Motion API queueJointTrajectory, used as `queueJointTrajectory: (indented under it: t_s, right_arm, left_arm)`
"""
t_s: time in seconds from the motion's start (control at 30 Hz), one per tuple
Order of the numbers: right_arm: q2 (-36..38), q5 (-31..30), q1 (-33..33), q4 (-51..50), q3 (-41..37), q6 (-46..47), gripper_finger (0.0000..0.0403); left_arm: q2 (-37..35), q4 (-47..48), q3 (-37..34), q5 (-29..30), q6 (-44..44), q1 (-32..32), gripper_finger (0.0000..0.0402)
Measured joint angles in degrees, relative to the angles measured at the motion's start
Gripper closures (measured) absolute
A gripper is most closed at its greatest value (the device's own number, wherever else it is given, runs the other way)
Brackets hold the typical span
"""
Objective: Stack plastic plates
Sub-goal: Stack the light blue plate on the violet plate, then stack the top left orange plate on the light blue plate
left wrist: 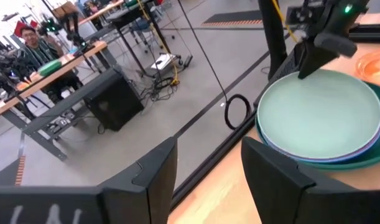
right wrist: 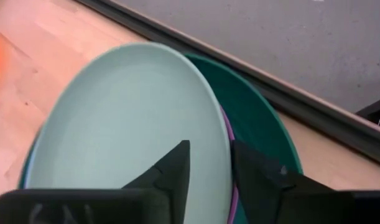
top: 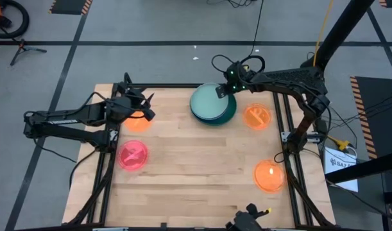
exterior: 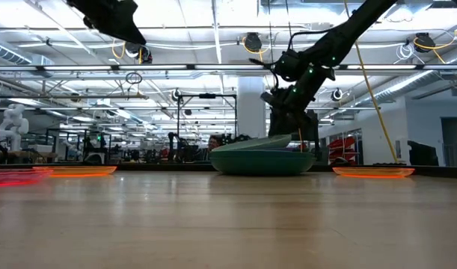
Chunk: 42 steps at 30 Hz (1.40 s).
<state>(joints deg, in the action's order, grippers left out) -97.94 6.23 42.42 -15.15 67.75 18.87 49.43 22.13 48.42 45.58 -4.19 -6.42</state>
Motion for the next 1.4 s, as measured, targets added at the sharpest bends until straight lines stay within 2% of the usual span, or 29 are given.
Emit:
queueJointTrajectory:
  t_s: [0.33, 0.47, 0.63, 0.87, 1.03, 1.27, 1.4]
  right_arm:
    - [7.6, 0.0, 0.1, -2.8, 0.0, -2.7, 0.0288]
    - [11.0, 0.1, -2.8, -6.9, 0.0, -6.5, 0.0296]
    - [16.2, 0.0, -9.7, -8.9, -2.7, -11.4, 0.0312]
    - [27.1, -0.1, -19.7, 6.0, -16.8, -12.3, 0.0336]
    - [33.3, 0.2, -24.3, 15.7, -26.0, -16.8, 0.0347]
    - [38.2, 9.2, -26.9, 24.0, -27.5, -26.0, 0.0349]
    - [40.1, 11.8, -27.2, 28.2, -27.5, -30.6, 0.0349]
  left_arm:
    - [0.0, 8.4, 0.0, -0.1, 7.5, 0.2, 0.0217]
    - [0.0, 12.8, 0.0, -0.2, 13.1, 1.2, 0.0217]
    - [0.0, 20.7, 0.0, -0.3, 22.6, 4.9, 0.0217]
    - [0.6, 29.1, 0.1, -0.6, 37.5, 10.4, 0.0217]
    - [4.1, 31.4, 0.1, -0.6, 45.4, 13.5, 0.0217]
    - [13.9, 31.3, 0.1, -1.2, 49.9, 15.8, 0.0217]
    - [19.3, 31.2, 0.1, -8.4, 48.6, 14.8, 0.0217]
